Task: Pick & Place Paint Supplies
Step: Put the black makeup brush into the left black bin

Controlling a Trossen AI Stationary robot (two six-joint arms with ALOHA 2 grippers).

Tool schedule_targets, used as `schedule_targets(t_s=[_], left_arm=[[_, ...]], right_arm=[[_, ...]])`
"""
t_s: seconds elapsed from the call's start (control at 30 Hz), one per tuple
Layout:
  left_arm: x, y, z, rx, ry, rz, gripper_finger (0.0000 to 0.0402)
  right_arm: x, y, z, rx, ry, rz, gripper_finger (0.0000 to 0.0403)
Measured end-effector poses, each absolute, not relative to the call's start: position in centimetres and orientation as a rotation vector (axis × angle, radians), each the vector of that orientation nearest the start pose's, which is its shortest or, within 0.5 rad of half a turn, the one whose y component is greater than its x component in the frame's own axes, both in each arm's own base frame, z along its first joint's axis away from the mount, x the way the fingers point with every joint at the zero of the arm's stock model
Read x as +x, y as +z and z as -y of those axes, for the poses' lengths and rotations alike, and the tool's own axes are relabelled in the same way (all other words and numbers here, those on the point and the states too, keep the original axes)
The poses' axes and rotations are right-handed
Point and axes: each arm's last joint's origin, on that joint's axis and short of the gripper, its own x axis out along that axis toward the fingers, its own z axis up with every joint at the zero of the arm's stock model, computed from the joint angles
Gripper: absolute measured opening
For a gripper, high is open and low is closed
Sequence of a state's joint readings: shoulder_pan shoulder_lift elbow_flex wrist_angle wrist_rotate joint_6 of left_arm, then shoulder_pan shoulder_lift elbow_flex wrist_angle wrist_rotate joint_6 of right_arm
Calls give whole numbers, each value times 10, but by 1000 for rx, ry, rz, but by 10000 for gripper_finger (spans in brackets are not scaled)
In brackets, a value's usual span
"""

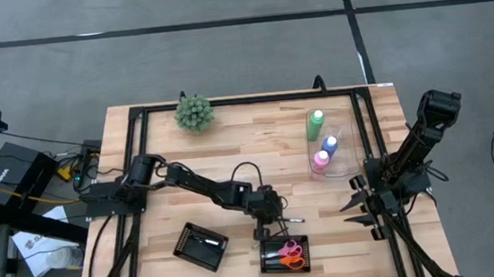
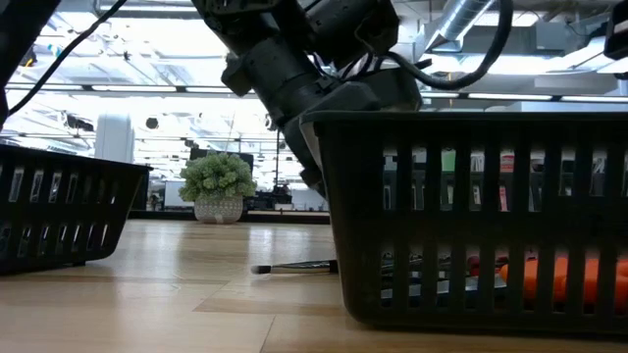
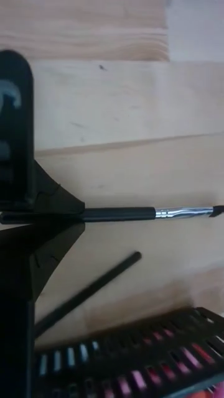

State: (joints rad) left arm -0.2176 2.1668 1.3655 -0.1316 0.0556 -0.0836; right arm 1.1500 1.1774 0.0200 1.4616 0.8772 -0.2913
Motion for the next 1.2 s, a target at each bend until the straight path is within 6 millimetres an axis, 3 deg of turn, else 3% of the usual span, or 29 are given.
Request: schedule_targets(t_s=[0.37,0.7,1.2], left_arm=[[433,109,97,-10,-221,-861,2],[428,101,84,-60,-189,-840,2],[424,95,25,-36,98,-973,2]], right_arm=[[83,172,-132,-35,249,194,109],[83,172,-132,-34,250,194,109],[83,172,-132,-31,250,193,109]])
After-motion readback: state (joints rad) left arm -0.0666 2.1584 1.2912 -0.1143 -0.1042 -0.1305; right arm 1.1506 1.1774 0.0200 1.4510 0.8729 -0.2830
